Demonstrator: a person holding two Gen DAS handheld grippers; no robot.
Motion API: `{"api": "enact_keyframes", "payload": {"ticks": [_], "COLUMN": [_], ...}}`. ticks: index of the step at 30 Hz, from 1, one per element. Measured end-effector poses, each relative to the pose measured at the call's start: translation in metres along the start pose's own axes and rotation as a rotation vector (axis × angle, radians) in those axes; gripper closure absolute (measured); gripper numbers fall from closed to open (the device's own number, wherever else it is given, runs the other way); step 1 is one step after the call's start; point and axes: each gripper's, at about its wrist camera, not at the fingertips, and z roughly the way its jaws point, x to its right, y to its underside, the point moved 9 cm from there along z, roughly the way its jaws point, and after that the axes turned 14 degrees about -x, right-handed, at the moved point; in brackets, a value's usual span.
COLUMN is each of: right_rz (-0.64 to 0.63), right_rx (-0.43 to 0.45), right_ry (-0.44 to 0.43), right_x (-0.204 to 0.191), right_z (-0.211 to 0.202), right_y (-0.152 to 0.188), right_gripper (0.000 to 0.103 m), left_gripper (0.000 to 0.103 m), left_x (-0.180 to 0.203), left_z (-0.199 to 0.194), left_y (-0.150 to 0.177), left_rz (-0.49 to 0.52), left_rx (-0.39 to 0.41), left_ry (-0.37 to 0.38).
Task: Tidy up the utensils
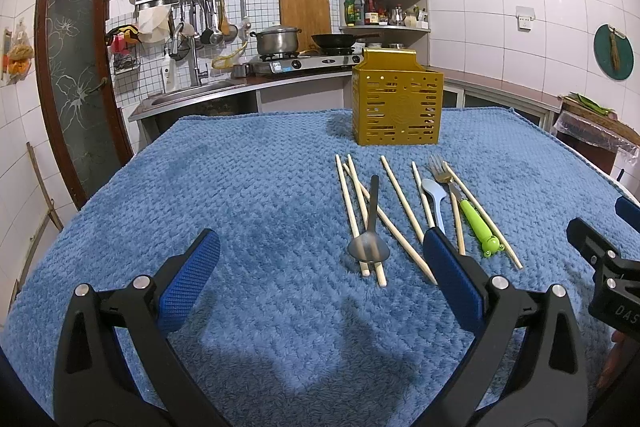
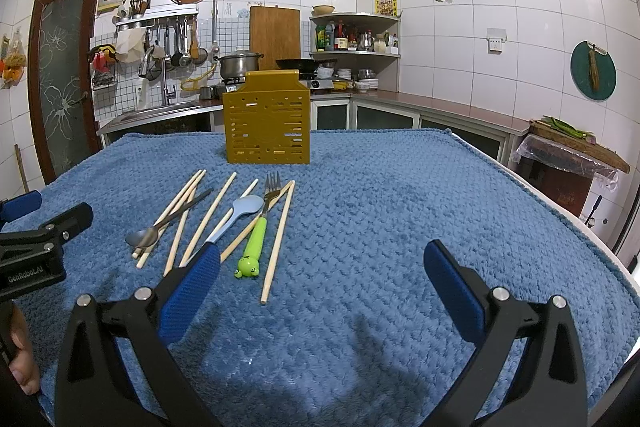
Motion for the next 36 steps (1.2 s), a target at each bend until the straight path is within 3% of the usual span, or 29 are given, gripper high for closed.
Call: {"api": "enact_keyframes", "payload": {"ticks": [36], "right_rz": [-0.002], "right_rx": [0.005], "right_ry": [-0.001], "right_x": [0.0044], "right_z": [0.0061], "right_y": [0.0000], "right_gripper": [0.004], "left_gripper": [0.005], "left_x": [0.0030], "left_z": [-0.0017], "left_y": [0.0006], "left_rz": [0.010], "left_rx": [0.004], "left_ry": [0.006]}}
